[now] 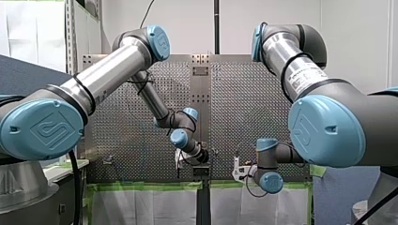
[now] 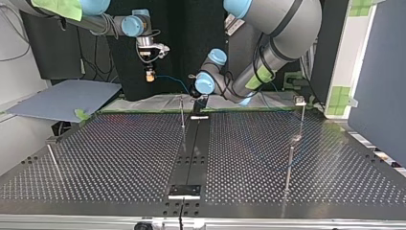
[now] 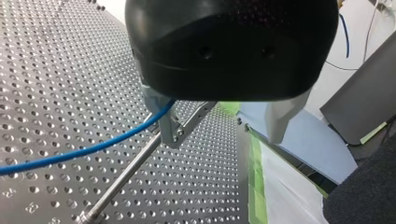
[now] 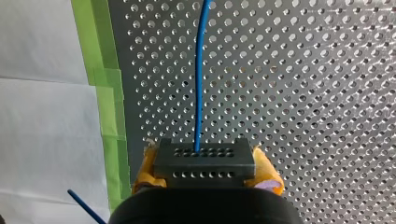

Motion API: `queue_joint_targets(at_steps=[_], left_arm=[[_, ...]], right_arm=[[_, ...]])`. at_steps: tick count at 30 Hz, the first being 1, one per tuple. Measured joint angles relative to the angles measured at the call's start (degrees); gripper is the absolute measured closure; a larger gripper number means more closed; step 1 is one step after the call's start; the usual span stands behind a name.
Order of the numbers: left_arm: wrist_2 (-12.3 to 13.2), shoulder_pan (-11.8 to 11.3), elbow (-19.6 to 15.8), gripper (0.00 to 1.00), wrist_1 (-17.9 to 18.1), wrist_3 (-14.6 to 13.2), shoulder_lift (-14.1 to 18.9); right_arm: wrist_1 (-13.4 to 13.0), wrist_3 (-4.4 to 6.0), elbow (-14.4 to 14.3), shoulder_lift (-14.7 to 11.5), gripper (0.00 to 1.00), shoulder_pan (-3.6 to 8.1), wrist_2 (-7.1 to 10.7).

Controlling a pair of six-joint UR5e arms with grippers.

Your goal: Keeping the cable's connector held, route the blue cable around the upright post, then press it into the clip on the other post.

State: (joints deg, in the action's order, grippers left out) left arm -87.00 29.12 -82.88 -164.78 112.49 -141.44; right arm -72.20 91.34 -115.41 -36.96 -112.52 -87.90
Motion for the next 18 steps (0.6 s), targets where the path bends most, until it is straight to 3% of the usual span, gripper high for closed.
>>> queue_joint_targets(at_steps=[1, 2, 3, 4, 5, 6, 11, 18], left_arm=[[0.0, 0.0, 0.0, 0.48, 0.0, 0.2, 0.0], [0.0, 0.0, 0.0, 0.48, 0.1, 0.5, 0.0], [0.0, 0.0, 0.0, 0.71, 0.3, 0.9, 0.0], [0.0, 0.0, 0.0, 0.86, 0.5, 1.2, 0.0], [0.0, 0.0, 0.0, 0.86, 0.9, 1.8, 0.0], [0.0, 0.0, 0.0, 1.0, 1.1, 2.3, 0.0], [0.1, 0.0, 0.0, 1.0, 2.1, 4.2, 0.0], [-0.3, 0.0, 0.0, 1.0, 2.7, 4.3, 0.0]], right_arm=[[0.0, 0.0, 0.0, 0.0, 1.0, 0.0, 0.0], [0.0, 0.0, 0.0, 0.0, 1.0, 0.0, 0.0], [0.0, 0.0, 0.0, 0.0, 1.0, -0.01, 0.0], [0.0, 0.0, 0.0, 0.0, 1.0, -0.01, 0.0], [0.0, 0.0, 0.0, 0.0, 1.0, 0.0, 0.0], [0.0, -0.01, 0.0, 0.0, 1.0, 0.0, 0.0], [0.0, -0.02, 0.0, 0.0, 1.0, 0.0, 0.0], [0.0, -0.08, 0.0, 0.0, 1.0, 0.02, 0.01]])
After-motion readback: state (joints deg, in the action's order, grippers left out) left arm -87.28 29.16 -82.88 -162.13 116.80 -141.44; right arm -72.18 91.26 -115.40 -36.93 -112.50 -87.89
